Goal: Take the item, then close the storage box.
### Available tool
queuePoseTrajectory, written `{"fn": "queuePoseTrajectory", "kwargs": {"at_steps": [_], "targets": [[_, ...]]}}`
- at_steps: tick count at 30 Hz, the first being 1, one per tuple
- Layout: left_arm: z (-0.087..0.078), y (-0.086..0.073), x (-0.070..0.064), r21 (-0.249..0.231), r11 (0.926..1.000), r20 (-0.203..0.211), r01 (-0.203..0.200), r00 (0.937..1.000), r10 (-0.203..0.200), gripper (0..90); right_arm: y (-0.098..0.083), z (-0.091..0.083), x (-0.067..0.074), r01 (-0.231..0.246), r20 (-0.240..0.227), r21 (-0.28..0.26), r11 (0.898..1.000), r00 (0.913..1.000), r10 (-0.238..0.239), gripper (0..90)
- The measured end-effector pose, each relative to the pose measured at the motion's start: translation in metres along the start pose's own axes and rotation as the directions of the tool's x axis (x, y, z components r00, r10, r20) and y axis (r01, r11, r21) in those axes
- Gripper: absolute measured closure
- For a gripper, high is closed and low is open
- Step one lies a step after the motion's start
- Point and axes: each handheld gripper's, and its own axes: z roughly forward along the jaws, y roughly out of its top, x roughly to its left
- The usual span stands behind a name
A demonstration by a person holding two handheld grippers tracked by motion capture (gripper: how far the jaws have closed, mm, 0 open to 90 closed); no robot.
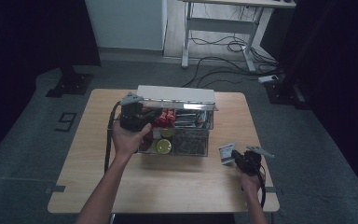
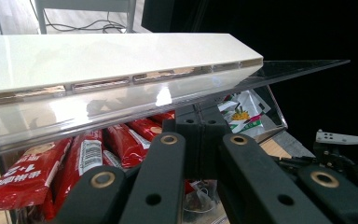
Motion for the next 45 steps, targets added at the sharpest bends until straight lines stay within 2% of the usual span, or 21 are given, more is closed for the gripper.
{"fn": "queuePoseTrajectory", "kwargs": {"at_steps": [7,13,15,17,26,33,35,45], "targets": [[0.000,0.000,0.000,0.000,1.0000,0.001,0.001,1.0000,-0.001,89.7,-0.005,0.004,-0.008,-0.008,0.036,0.051,0.999,0.9993,0.006,79.1],[0.000,-0.001,0.000,-0.001,1.0000,0.002,0.001,1.0000,-0.001,89.6,-0.006,0.005,-0.011,-0.020,0.089,0.080,0.997,0.9960,0.012,58.0],[0.000,-0.001,0.000,-0.001,1.0000,0.002,0.001,1.0000,-0.001,89.7,-0.006,0.003,-0.010,-0.021,0.111,0.078,0.997,0.9937,0.012,53.9],[0.000,-0.001,0.000,-0.001,1.0000,0.002,0.001,1.0000,-0.001,89.7,-0.004,0.001,-0.009,-0.021,0.114,0.070,0.997,0.9934,0.013,50.8],[-0.001,-0.003,0.000,0.000,1.0000,0.002,0.003,1.0000,-0.003,89.7,0.002,-0.012,0.002,0.004,0.057,0.015,1.000,0.9983,-0.005,48.2],[-0.003,-0.005,0.001,-0.002,1.0000,0.004,0.005,1.0000,-0.005,89.9,0.002,-0.014,0.006,0.020,0.026,0.014,1.000,0.9995,-0.020,49.4],[-0.004,-0.005,0.001,-0.004,1.0000,0.003,0.004,1.0000,-0.004,90.0,0.002,-0.014,0.007,0.004,0.008,0.006,1.000,1.0000,-0.004,50.1],[-0.009,-0.010,0.004,0.000,1.0000,0.001,0.009,1.0000,-0.009,90.0,0.002,-0.016,0.007,0.009,-0.004,0.001,1.000,1.0000,-0.009,50.2]]}}
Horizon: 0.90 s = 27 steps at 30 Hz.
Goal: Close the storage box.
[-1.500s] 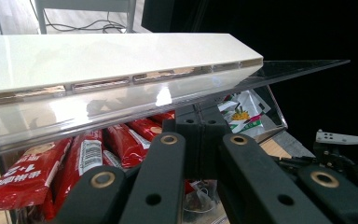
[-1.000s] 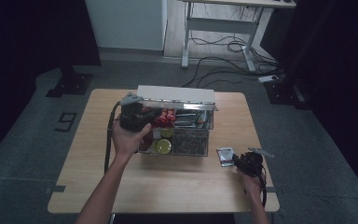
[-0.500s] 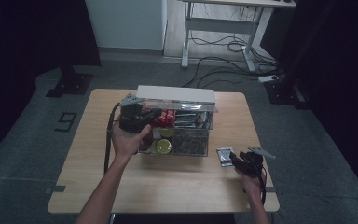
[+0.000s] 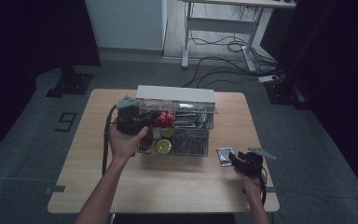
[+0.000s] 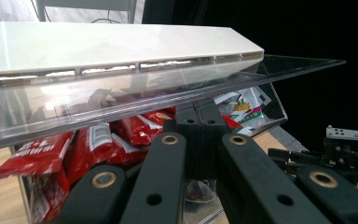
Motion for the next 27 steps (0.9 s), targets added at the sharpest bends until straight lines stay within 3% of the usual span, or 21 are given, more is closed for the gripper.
{"fn": "queuePoseTrajectory", "kwargs": {"at_steps": [27], "targets": [[-0.006,-0.020,0.001,0.031,0.9995,0.012,0.007,0.9999,-0.007,90.0,-0.002,-0.002,-0.002,0.001,-0.017,-0.003,1.000,0.9999,-0.001,50.2]]}}
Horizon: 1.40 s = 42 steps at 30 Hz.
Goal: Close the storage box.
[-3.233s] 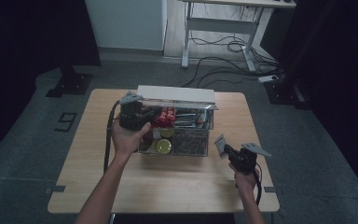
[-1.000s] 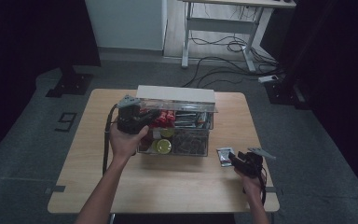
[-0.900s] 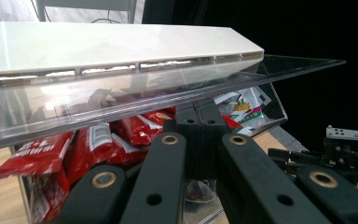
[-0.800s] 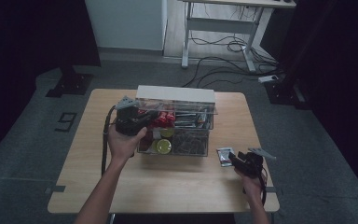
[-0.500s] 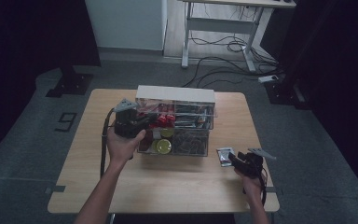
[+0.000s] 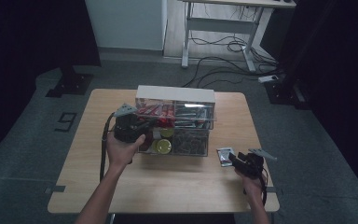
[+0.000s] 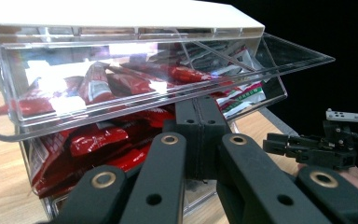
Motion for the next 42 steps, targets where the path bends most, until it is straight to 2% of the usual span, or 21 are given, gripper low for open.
{"fn": "queuePoseTrajectory", "kwargs": {"at_steps": [5,14,23,27,30,36,42], "targets": [[0.002,-0.003,0.001,0.012,0.9999,0.005,0.007,1.0000,-0.007,89.9,-0.001,0.002,0.000,-0.001,0.000,0.001,1.000,1.0000,0.001,50.2],[0.003,-0.008,0.001,0.023,0.9997,-0.003,-0.006,1.0000,0.006,86.9,-0.002,0.001,0.000,-0.004,-0.001,0.002,1.000,1.0000,0.004,50.2],[-0.001,-0.012,0.001,0.000,0.9997,0.021,-0.023,0.9995,0.023,74.5,-0.002,0.001,0.001,-0.004,-0.002,0.003,1.000,1.0000,0.004,50.1],[-0.002,-0.017,-0.001,-0.023,0.9980,0.010,-0.058,0.9982,0.058,61.4,-0.002,0.001,0.001,-0.001,-0.001,0.001,1.000,1.0000,0.001,50.1],[-0.004,-0.021,-0.003,-0.022,0.9970,0.013,-0.074,0.9971,0.075,54.1,-0.002,0.000,0.001,0.000,-0.001,0.001,1.000,1.0000,0.000,50.0],[-0.007,-0.027,-0.006,-0.011,0.9947,0.007,-0.102,0.9948,0.102,47.4,-0.003,0.000,0.001,-0.001,-0.001,-0.001,1.000,1.0000,0.001,49.9],[-0.010,-0.034,-0.003,-0.013,0.9941,0.005,-0.108,0.9941,0.108,43.7,-0.003,-0.002,0.001,0.000,-0.003,-0.003,1.000,1.0000,0.000,49.7]]}}
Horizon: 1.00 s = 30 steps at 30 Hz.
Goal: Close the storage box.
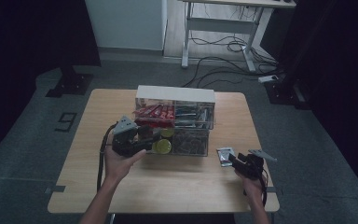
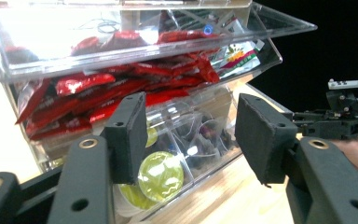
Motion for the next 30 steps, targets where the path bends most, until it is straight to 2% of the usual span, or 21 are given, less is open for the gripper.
{"fn": "queuePoseTrajectory", "kwargs": {"at_steps": [4,10,16,20,27,30], "targets": [[-0.003,-0.009,0.002,-0.016,0.9995,-0.019,-0.027,0.9994,0.027,41.8,0.000,-0.002,0.001,0.014,-0.007,-0.008,1.000,0.9999,-0.014,49.2],[-0.006,-0.027,0.005,0.002,0.9997,-0.026,-0.024,0.9994,0.024,39.6,0.000,-0.006,0.004,0.045,-0.014,-0.028,0.999,0.9989,-0.045,47.5],[-0.008,-0.047,0.010,0.036,0.9987,-0.068,-0.035,0.9970,0.038,37.6,-0.001,-0.009,0.010,0.091,-0.030,-0.033,0.995,0.9953,-0.092,43.6],[-0.005,-0.064,0.017,0.065,0.9977,-0.086,-0.020,0.9960,0.026,36.9,-0.003,-0.011,0.013,0.119,-0.046,-0.024,0.993,0.9917,-0.120,40.5],[0.001,-0.094,0.034,0.129,0.9916,-0.157,-0.014,0.9870,0.034,35.9,-0.008,-0.014,0.017,0.164,-0.059,0.006,0.986,0.9848,-0.163,33.7],[0.005,-0.108,0.041,0.154,0.9880,-0.174,0.001,0.9844,0.027,35.7,-0.013,-0.015,0.017,0.180,-0.059,0.022,0.983,0.9821,-0.179,31.8]]}}
